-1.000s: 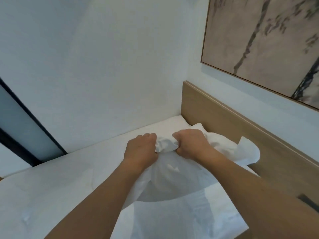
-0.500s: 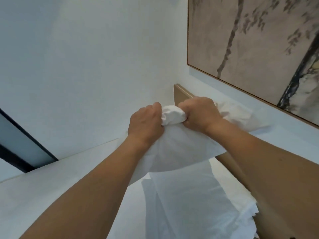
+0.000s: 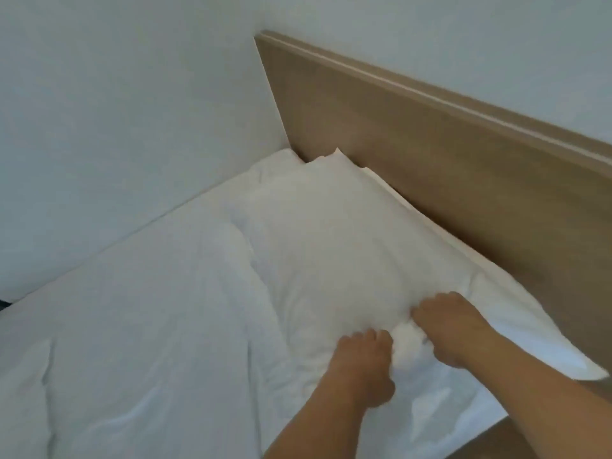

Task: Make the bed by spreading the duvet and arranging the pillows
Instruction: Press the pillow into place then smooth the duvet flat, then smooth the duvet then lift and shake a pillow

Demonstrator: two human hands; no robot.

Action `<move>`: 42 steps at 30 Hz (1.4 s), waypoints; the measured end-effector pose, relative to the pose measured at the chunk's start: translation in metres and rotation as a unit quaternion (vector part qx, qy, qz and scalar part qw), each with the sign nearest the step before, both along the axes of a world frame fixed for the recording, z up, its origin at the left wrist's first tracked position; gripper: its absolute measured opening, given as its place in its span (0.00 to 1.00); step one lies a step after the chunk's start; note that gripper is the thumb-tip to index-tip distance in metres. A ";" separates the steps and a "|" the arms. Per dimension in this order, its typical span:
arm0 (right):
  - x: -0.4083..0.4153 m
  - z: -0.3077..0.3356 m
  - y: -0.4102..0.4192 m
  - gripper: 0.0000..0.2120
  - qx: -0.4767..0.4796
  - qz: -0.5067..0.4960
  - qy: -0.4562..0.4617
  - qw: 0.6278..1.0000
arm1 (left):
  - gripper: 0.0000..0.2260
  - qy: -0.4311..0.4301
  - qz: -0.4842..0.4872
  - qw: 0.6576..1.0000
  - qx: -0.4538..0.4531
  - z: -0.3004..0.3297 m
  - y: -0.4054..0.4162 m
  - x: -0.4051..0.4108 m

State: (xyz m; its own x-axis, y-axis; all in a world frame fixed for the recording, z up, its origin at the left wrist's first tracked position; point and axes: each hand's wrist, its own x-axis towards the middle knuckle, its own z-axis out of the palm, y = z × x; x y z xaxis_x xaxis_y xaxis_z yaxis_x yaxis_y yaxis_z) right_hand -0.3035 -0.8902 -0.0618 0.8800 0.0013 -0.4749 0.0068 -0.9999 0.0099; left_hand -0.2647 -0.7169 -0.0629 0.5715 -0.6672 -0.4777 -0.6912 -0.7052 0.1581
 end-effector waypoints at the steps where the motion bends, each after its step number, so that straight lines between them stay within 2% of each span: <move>1: -0.016 -0.036 0.001 0.26 -0.013 -0.006 0.010 1.000 | 0.23 0.021 -0.008 1.000 0.008 -0.030 -0.004 -0.010; 4: -0.037 -0.100 -0.005 0.37 -0.041 -0.018 -0.029 0.999 | 0.26 0.038 -0.010 0.999 -0.006 -0.085 -0.008 -0.026; 5: -0.036 -0.103 -0.006 0.38 -0.064 -0.015 -0.006 0.998 | 0.27 0.035 -0.007 0.999 -0.012 -0.095 -0.009 -0.027; 9: -0.026 -0.109 -0.009 0.34 -0.058 -0.043 0.008 0.997 | 0.28 0.019 -0.001 1.000 -0.020 -0.111 -0.015 -0.021; 13: -0.019 -0.098 -0.004 0.35 -0.072 -0.047 0.041 0.995 | 0.29 0.027 -0.012 1.000 -0.005 -0.105 -0.013 -0.019; 17: -0.012 -0.070 0.007 0.40 -0.075 -0.065 0.138 0.985 | 0.26 0.068 -0.018 0.997 -0.011 -0.084 -0.006 -0.015; 19: 0.000 -0.043 0.012 0.36 -0.030 -0.103 0.202 0.973 | 0.23 0.071 -0.019 0.996 -0.052 -0.066 0.005 -0.013; 20: 0.007 -0.028 0.014 0.29 0.010 -0.122 0.212 0.970 | 0.21 0.034 -0.027 0.996 -0.082 -0.056 0.013 -0.013; 22: 0.017 0.001 0.022 0.12 0.084 -0.158 0.132 0.975 | 0.18 -0.096 -0.024 0.985 -0.138 -0.036 0.036 -0.010; 23: 0.020 0.013 0.027 0.10 0.111 -0.172 0.048 0.978 | 0.18 -0.149 0.004 0.975 -0.165 -0.025 0.050 -0.007; 25: 0.023 0.034 0.045 0.14 0.143 -0.180 -0.105 0.968 | 0.18 -0.215 0.061 0.955 -0.193 -0.002 0.080 0.004; 27: 0.029 0.053 0.075 0.22 0.175 -0.155 -0.176 0.956 | 0.20 -0.250 0.087 0.948 -0.175 0.019 0.115 0.017; 30: 0.042 0.076 0.135 0.28 0.203 -0.091 -0.199 0.954 | 0.23 -0.279 0.116 0.944 -0.136 0.047 0.173 0.034; 34: 0.058 0.089 0.230 0.30 0.223 -0.026 -0.210 0.951 | 0.25 -0.301 0.159 0.935 -0.103 0.060 0.258 0.042; 42: 0.051 0.091 0.416 0.31 0.203 0.012 -0.192 0.960 | 0.28 -0.297 0.201 0.931 -0.062 0.060 0.445 0.027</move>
State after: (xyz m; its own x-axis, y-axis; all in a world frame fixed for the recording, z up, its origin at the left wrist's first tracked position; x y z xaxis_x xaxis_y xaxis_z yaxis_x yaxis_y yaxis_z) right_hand -0.2522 -0.4746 0.0291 0.9875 0.1406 -0.0713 0.1041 -0.9214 -0.3743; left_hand -0.2375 -0.2716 -0.0026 0.9260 -0.3711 0.0687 -0.3666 -0.9277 -0.0702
